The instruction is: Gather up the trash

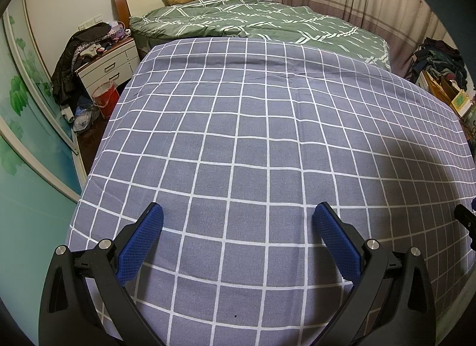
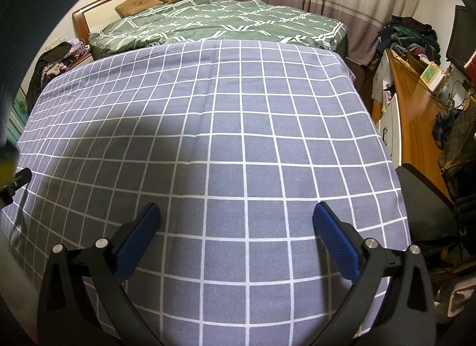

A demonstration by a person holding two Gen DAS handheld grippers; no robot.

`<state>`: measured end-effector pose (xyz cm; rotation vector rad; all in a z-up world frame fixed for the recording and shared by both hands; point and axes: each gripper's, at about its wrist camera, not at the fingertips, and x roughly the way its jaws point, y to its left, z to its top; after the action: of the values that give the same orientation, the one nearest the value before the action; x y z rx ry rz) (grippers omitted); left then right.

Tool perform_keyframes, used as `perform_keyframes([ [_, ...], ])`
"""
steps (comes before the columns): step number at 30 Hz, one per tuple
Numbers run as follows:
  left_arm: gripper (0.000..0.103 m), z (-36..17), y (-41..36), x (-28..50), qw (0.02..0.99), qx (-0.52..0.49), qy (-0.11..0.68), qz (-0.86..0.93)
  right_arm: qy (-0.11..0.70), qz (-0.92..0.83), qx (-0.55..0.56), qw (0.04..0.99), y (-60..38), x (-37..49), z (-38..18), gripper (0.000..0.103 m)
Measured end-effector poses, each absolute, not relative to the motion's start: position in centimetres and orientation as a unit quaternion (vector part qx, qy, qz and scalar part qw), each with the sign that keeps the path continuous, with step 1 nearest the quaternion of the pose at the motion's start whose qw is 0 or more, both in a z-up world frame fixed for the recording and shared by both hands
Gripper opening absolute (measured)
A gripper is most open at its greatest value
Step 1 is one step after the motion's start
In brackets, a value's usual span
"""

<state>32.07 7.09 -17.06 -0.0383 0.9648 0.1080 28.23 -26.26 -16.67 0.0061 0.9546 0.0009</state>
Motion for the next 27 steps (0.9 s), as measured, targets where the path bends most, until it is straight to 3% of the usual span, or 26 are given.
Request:
perform_keyframes([
  [27,0.1,-16.71,6.79,31.88,0.884,-0.018,0.463,0.051,0.459,0.0,0.003,0.888,-26.42,28.37,-16.52,0.098],
])
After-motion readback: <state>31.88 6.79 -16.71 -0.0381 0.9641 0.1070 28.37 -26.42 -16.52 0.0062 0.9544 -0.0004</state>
